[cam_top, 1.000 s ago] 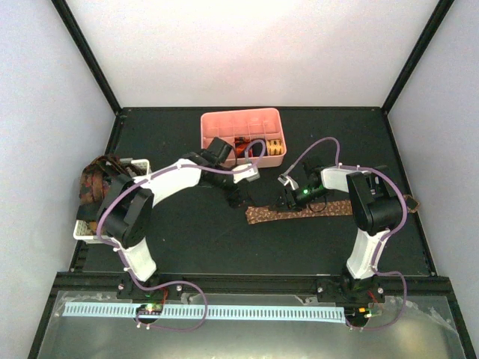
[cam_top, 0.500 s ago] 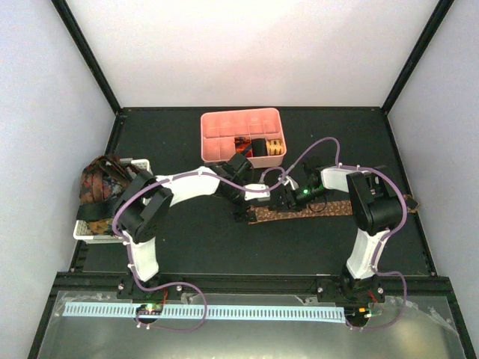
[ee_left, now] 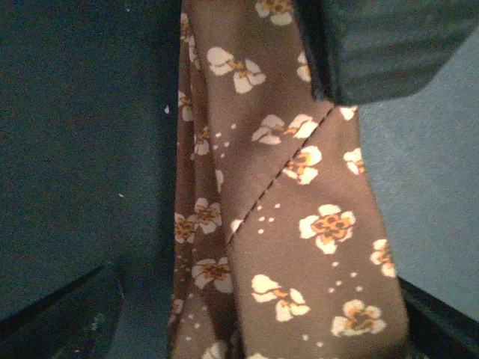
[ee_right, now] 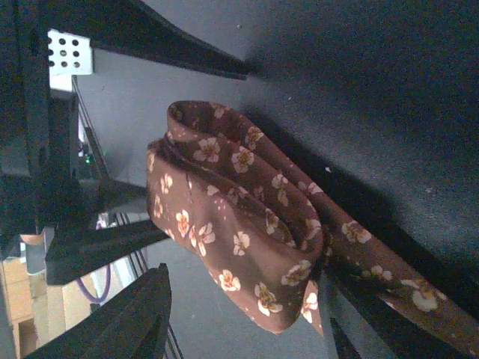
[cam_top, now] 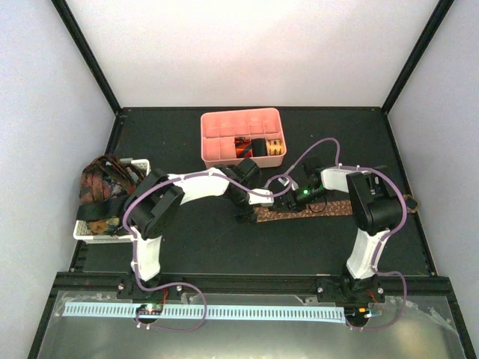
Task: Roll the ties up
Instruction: Roll the tie at the center of the board.
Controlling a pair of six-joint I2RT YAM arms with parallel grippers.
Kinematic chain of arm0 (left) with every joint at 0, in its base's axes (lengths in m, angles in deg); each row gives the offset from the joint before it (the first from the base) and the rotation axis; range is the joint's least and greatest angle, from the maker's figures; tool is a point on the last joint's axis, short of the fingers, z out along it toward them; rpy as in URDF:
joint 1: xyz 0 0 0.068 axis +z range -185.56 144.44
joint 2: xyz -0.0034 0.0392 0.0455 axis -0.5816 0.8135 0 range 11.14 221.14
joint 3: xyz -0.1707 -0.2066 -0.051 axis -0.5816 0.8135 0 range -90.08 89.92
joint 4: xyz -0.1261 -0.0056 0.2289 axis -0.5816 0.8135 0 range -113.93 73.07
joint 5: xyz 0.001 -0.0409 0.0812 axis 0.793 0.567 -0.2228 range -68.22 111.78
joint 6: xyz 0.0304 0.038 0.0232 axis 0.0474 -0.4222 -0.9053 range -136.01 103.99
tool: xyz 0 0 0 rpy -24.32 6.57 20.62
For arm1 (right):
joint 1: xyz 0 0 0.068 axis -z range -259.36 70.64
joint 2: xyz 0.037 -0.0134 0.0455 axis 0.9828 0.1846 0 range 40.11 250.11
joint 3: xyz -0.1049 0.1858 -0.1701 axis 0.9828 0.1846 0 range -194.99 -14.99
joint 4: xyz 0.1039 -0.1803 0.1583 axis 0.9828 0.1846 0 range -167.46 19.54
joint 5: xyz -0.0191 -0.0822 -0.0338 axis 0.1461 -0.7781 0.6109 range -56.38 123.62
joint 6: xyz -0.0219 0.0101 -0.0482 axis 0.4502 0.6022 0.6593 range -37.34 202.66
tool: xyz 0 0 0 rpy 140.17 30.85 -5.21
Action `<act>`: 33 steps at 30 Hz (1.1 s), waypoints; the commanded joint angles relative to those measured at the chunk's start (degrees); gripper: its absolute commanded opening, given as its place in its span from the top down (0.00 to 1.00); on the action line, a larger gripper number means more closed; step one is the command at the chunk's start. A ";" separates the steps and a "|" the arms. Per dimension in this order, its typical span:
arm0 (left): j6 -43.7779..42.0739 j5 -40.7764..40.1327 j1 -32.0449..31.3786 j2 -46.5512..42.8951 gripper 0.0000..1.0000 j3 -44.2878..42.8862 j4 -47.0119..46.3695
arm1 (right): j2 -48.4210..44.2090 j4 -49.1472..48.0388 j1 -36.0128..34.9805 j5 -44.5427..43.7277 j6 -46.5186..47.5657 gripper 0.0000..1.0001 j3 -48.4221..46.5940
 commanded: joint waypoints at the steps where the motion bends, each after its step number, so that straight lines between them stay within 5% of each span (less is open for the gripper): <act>1: -0.82 -2.11 -0.44 -0.54 0.22 -0.36 0.97 | 1.25 -1.24 -0.07 1.61 -0.57 0.43 0.46; 5: -1.96 -0.82 -0.58 -1.55 0.44 -0.01 0.60 | 1.61 -2.36 -0.07 2.11 -1.09 0.45 0.81; 14: -3.43 -0.21 -1.34 -3.20 0.63 1.93 -0.23 | 1.25 -3.74 -0.07 2.13 -1.79 0.48 1.01; 19: -4.53 -1.99 -2.10 -4.22 0.64 3.97 -1.56 | 1.19 -6.31 -0.07 3.33 -2.97 0.48 1.83; 22: -3.78 -4.09 -2.11 -3.84 0.54 4.39 -2.08 | 0.37 -6.54 -0.13 3.76 -2.85 0.52 2.39; 25: -2.43 -5.15 -2.11 -4.16 0.34 4.23 -3.27 | 0.12 -6.46 -0.11 3.96 -2.59 0.62 2.61; 30: 0.08 -1.18 -2.02 -9.71 0.02 8.16 -11.28 | -1.62 -3.54 -0.06 5.77 -1.37 0.56 2.46; 33: 2.02 1.54 -2.34 -8.35 0.01 7.62 -14.45 | -4.97 -3.49 2.03 6.25 -1.05 0.54 3.28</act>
